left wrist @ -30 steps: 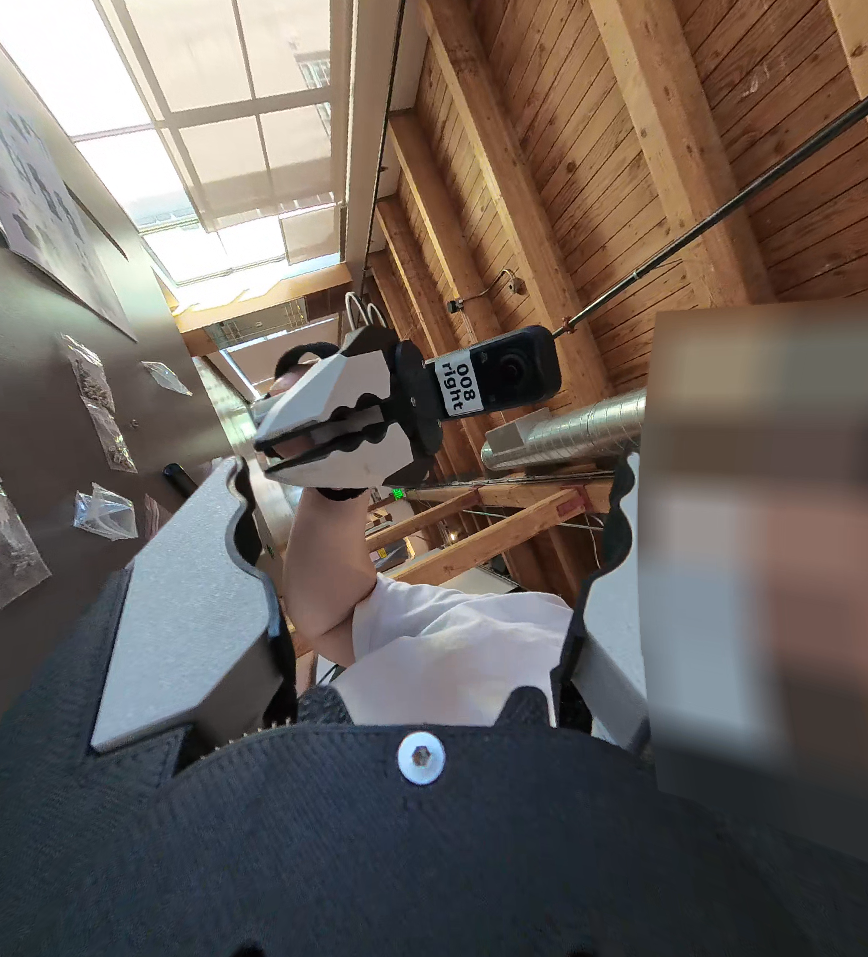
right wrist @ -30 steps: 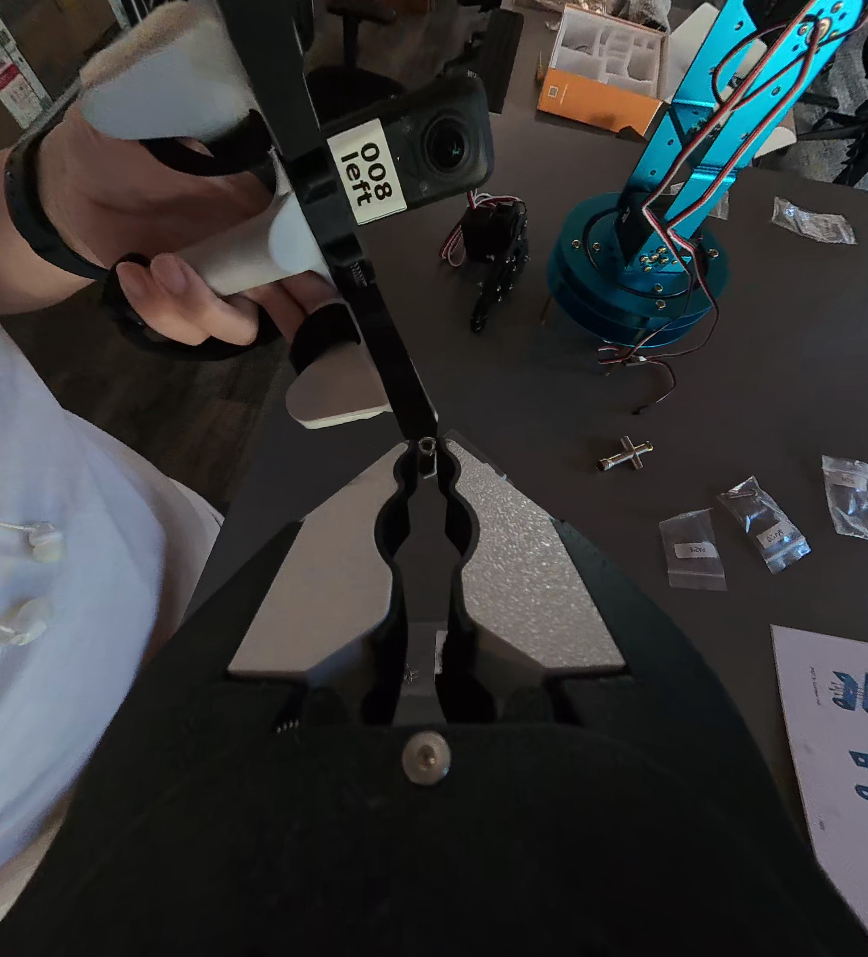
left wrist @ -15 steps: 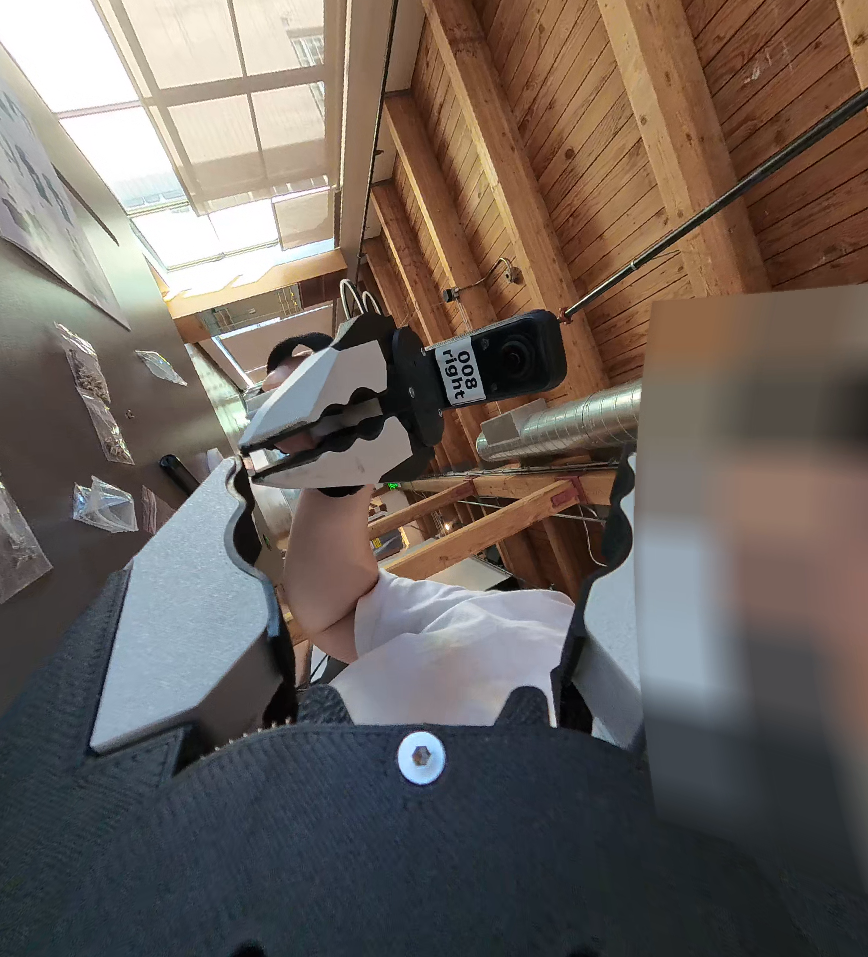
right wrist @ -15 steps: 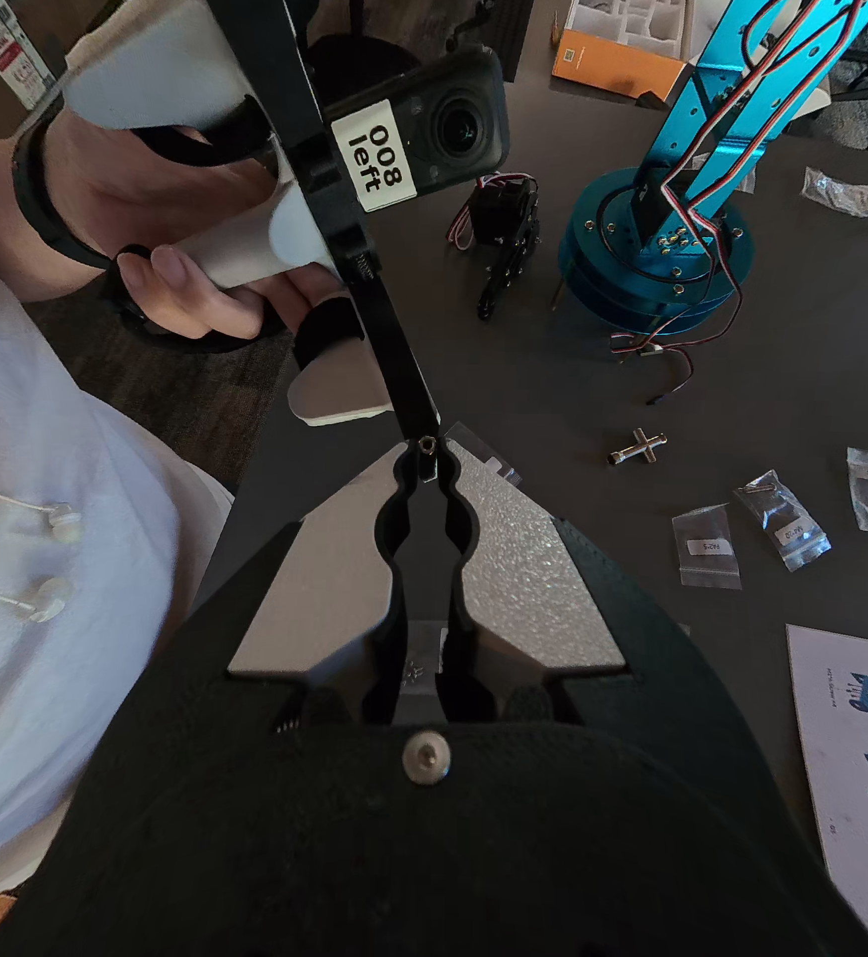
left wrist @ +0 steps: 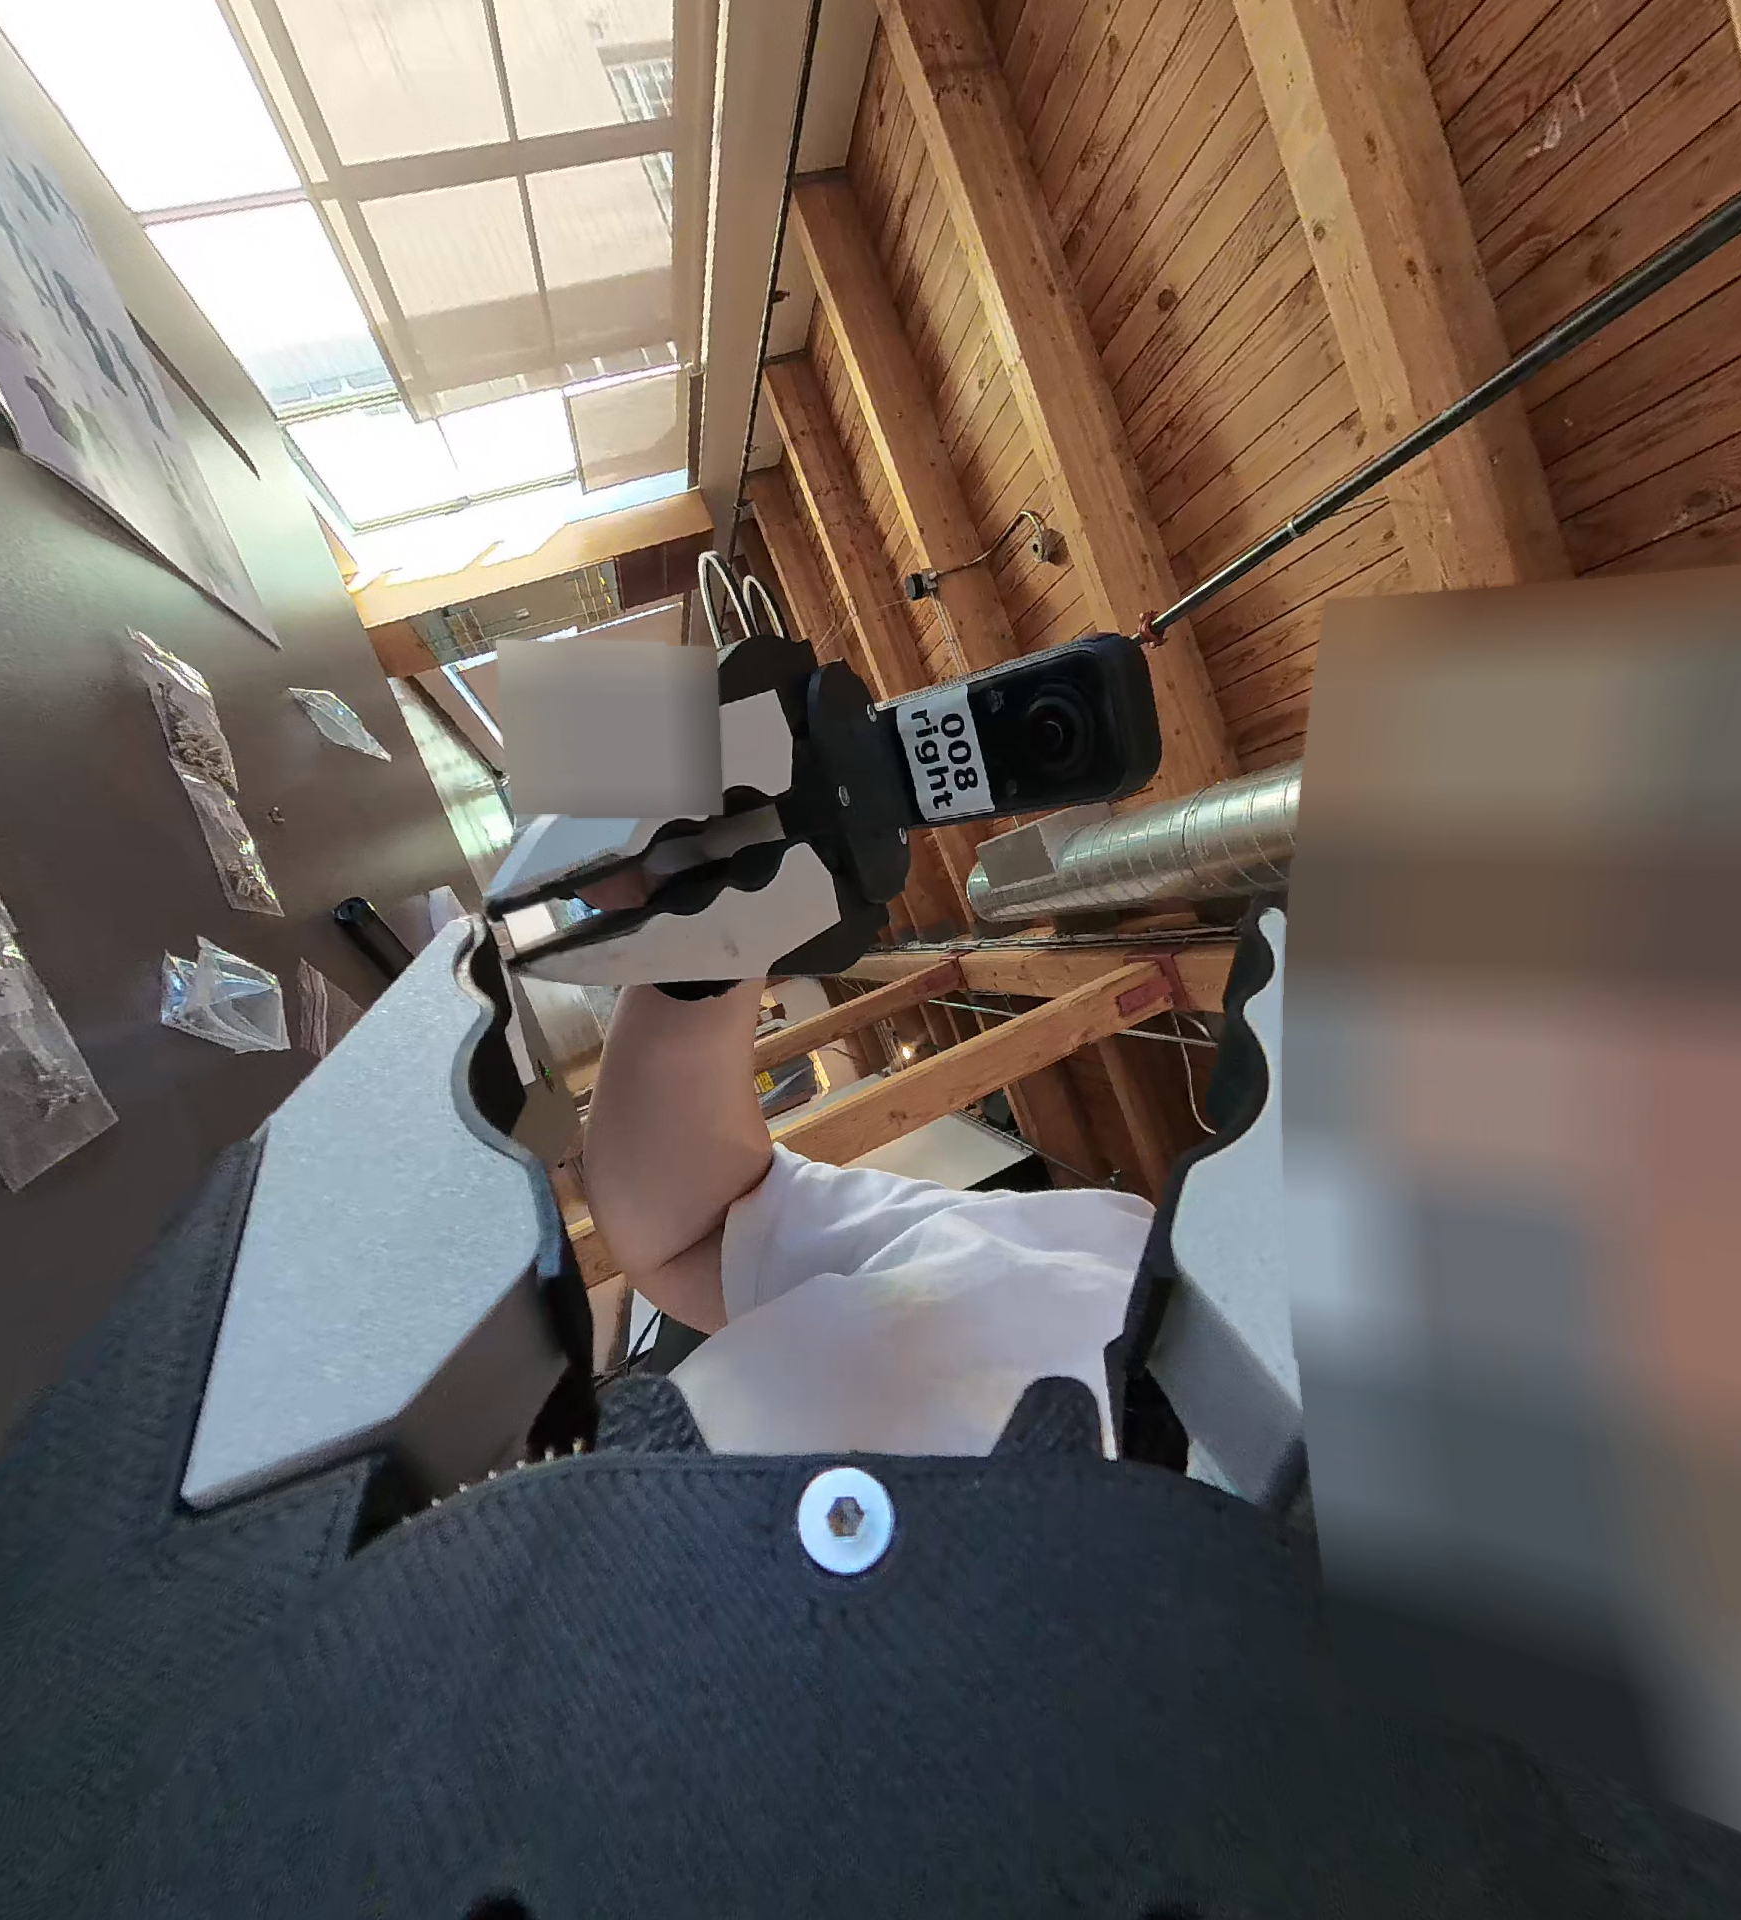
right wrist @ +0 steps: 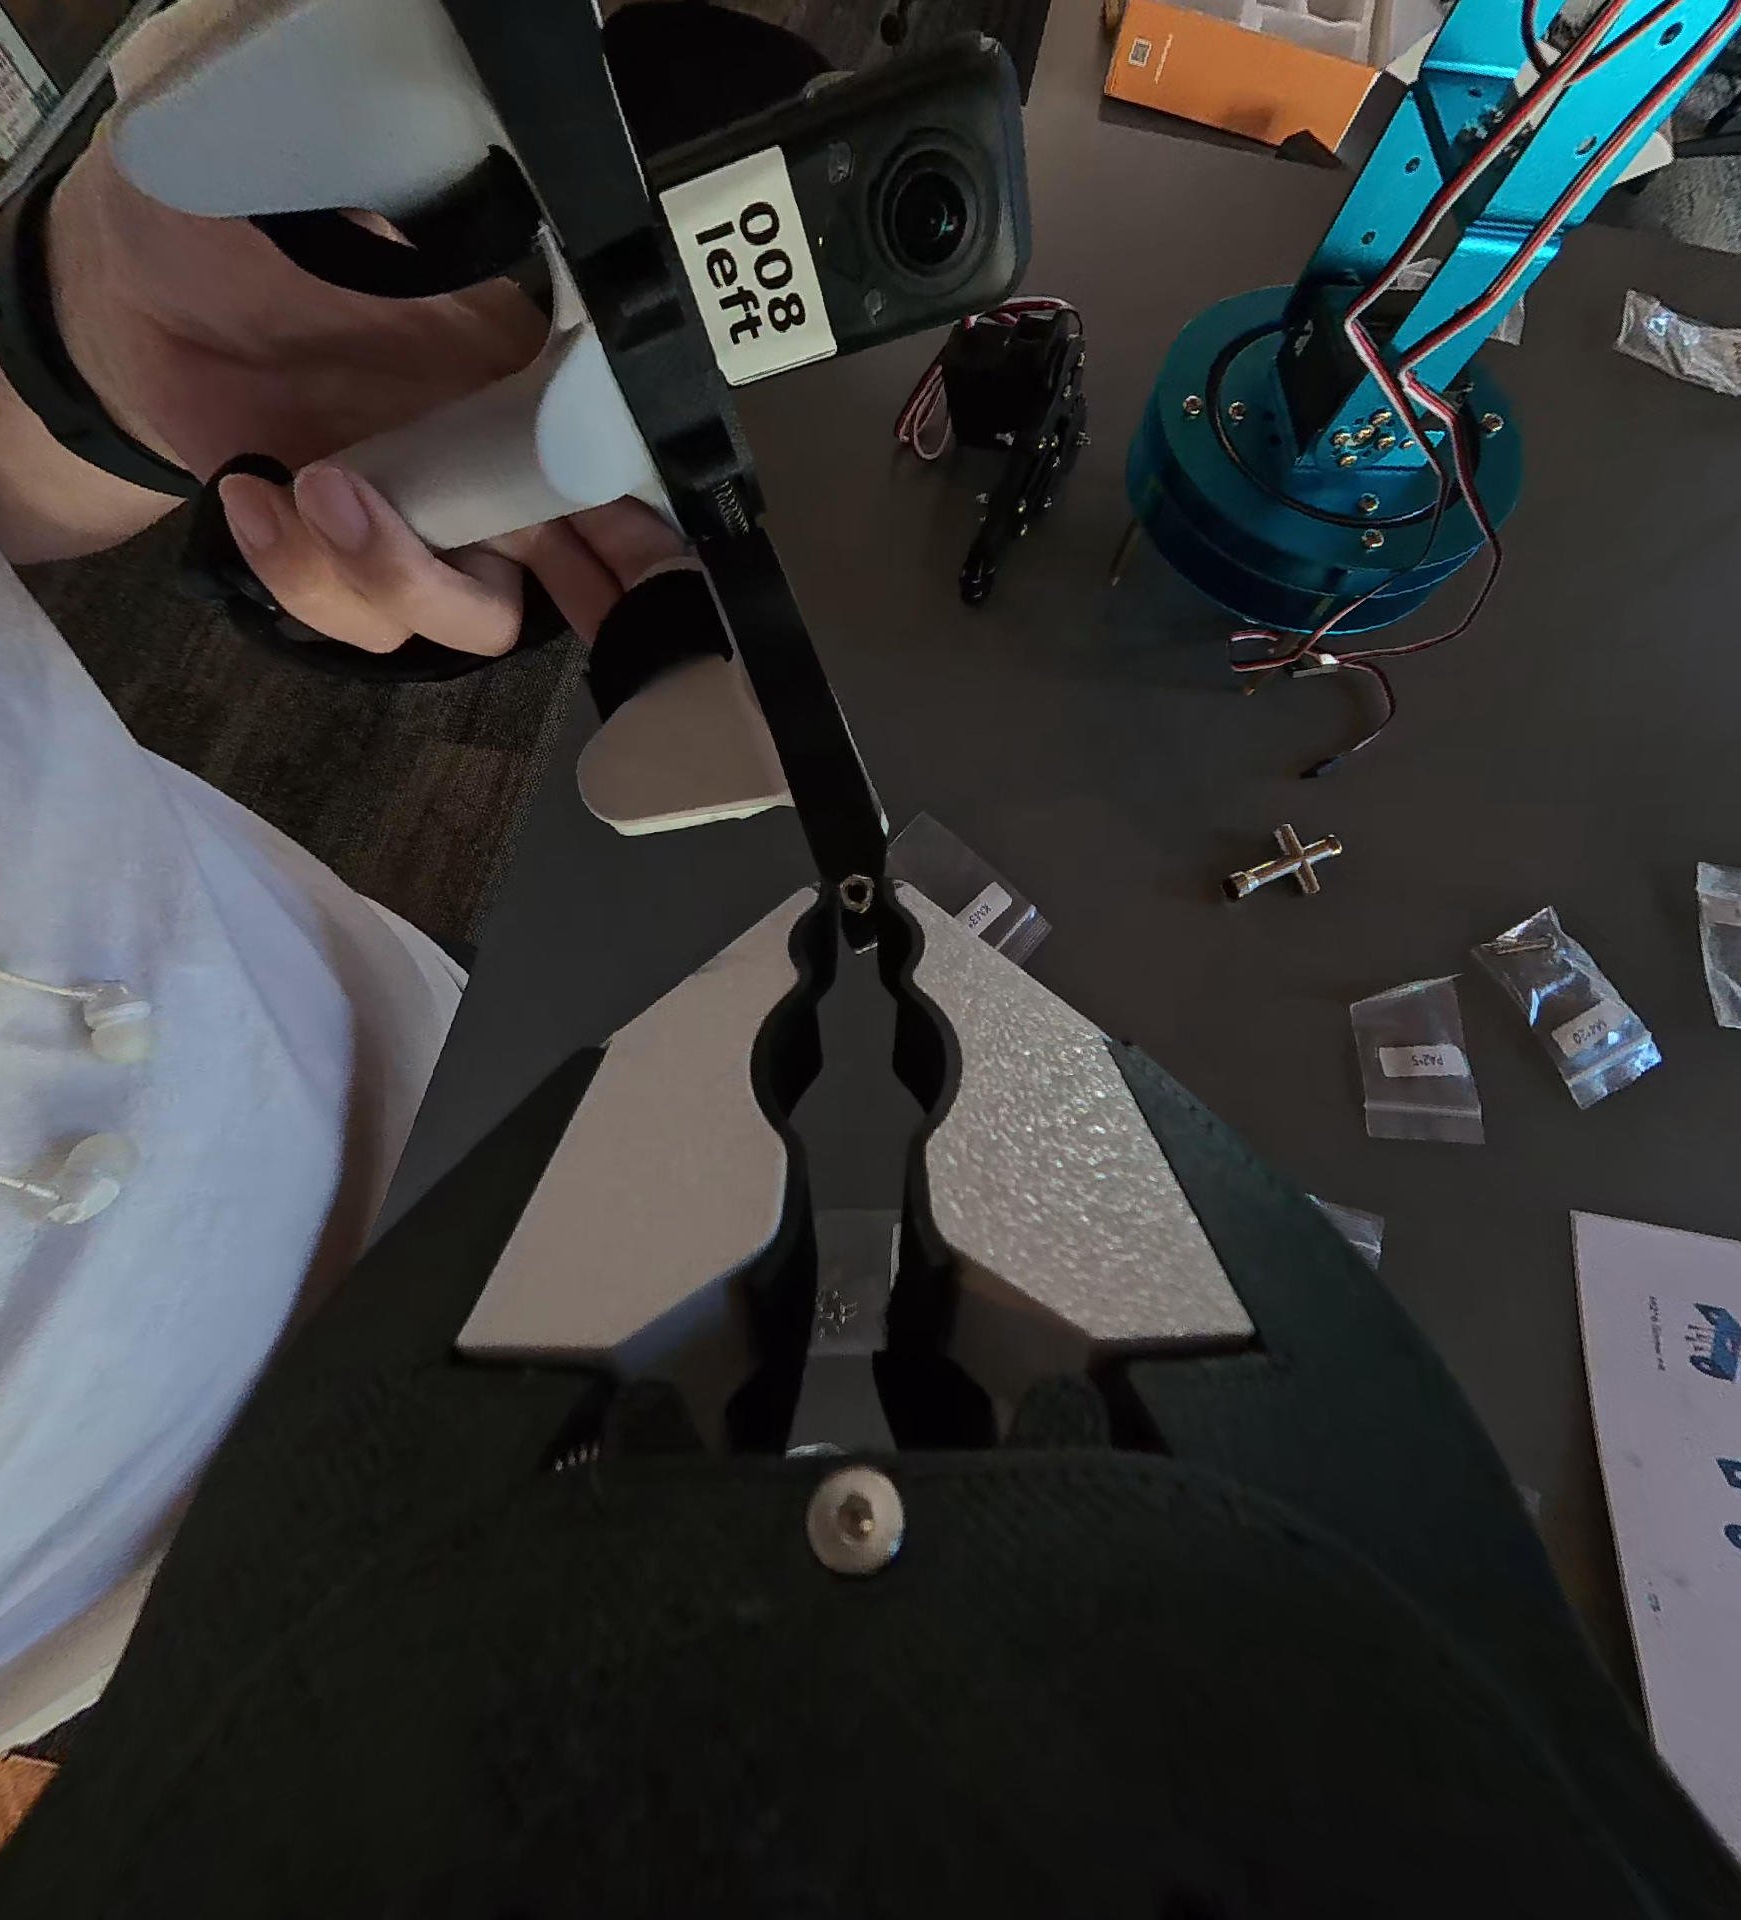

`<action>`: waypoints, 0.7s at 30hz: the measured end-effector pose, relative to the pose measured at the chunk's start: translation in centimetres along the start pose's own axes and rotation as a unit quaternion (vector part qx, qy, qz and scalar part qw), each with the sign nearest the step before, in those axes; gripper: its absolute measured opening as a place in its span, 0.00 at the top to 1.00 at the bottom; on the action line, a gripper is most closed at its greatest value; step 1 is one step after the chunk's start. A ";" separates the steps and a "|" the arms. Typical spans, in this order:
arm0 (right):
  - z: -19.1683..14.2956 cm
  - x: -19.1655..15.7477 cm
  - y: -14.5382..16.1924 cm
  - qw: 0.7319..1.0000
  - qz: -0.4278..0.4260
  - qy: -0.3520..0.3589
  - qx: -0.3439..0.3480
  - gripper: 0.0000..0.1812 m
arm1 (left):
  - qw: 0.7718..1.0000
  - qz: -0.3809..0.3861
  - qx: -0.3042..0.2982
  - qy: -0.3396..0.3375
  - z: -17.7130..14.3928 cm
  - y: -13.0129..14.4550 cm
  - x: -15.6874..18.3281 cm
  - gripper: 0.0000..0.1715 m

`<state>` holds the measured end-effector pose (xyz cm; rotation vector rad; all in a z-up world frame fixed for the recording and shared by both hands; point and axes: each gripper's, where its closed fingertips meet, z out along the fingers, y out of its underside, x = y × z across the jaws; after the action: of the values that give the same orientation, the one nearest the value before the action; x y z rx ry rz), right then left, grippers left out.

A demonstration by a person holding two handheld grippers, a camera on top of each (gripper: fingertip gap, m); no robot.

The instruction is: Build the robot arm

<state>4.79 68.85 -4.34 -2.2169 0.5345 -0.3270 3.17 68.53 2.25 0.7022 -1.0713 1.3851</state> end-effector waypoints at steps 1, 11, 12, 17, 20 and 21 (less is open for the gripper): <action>0.0 0.0 0.0 1.000 0.001 -0.001 0.000 0.97 | 1.000 0.000 0.000 0.000 0.0 0.0 0.0 0.22; -0.5 -0.2 -0.3 1.000 0.009 -0.004 0.014 0.92 | 1.000 -0.004 0.004 -0.001 0.0 0.2 -0.1 0.22; -1.1 -0.1 -0.4 1.000 0.010 0.001 0.017 0.91 | 1.000 -0.005 0.005 -0.001 0.0 0.1 -0.2 0.22; -11.8 1.8 3.2 0.987 0.089 0.129 -0.044 0.89 | 1.000 0.009 0.002 -0.008 -0.7 0.3 0.2 0.23; -21.3 1.9 13.2 0.917 0.217 0.263 -0.208 0.84 | 0.999 0.028 0.006 -0.018 -1.3 0.2 0.2 0.22; -23.9 1.4 16.8 0.885 0.251 0.300 -0.252 0.84 | 0.999 0.030 0.006 -0.020 -1.4 0.3 0.1 0.23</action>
<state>-8.03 42.68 -2.04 -2.3198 1.6571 -0.6560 3.10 69.85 1.79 0.7133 -1.1240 1.4339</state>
